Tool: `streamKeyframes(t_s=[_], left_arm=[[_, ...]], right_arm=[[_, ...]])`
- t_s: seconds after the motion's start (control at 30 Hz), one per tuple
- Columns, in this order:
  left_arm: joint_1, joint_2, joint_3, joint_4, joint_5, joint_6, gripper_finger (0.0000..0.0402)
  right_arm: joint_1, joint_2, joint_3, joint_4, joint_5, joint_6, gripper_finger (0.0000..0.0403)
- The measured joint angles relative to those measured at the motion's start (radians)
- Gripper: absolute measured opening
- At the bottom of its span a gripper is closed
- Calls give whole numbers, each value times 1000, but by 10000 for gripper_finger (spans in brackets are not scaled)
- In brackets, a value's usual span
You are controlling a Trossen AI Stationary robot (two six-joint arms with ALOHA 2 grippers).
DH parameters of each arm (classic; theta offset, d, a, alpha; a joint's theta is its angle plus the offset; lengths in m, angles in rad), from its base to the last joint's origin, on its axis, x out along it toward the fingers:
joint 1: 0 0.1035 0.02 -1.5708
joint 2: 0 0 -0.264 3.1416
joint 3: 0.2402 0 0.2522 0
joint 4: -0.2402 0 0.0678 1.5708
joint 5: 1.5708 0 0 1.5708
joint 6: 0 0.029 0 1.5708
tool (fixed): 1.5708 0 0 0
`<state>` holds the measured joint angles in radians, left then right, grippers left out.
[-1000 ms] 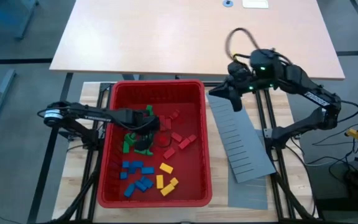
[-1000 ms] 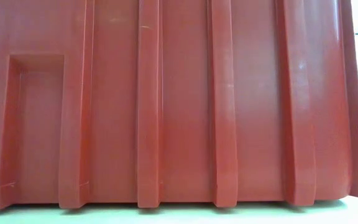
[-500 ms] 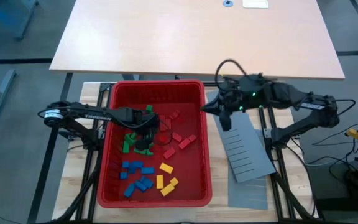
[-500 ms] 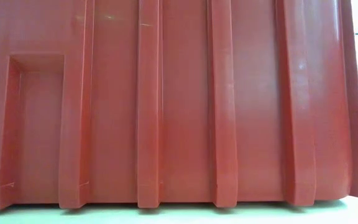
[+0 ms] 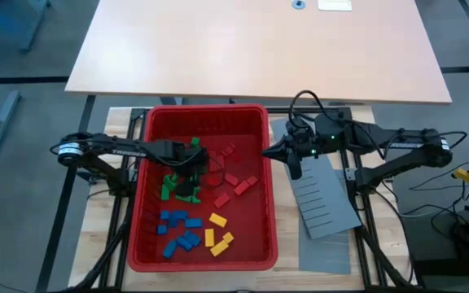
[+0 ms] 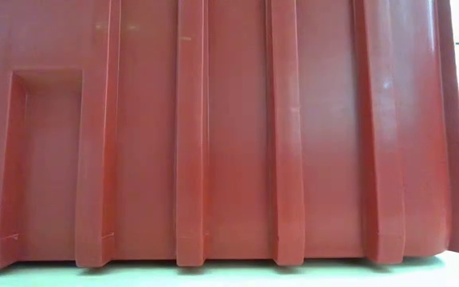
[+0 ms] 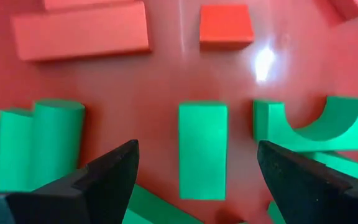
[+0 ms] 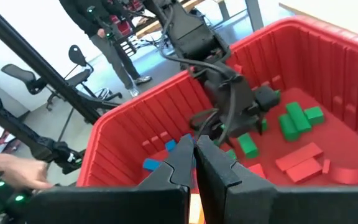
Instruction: Sort blocks
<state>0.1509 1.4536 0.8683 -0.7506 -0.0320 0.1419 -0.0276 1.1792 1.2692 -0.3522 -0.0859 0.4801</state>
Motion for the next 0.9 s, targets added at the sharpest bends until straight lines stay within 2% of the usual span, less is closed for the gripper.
streamKeyframes(t_s=[0.27,0.47,0.7,0.8,0.9], left_arm=[[35,0,-72,20,54,3,314],[36,9,-111,82,143,-24,314],[36,76,-113,115,145,-56,308],[36,90,-108,138,130,-70,263],[37,96,-96,161,126,-91,171]], right_arm=[[33,1,-10,5,8,16,0],[32,3,-11,6,10,16,0],[32,3,-11,6,10,15,0],[32,3,-11,6,10,17,0],[32,3,-11,6,10,18,0]])
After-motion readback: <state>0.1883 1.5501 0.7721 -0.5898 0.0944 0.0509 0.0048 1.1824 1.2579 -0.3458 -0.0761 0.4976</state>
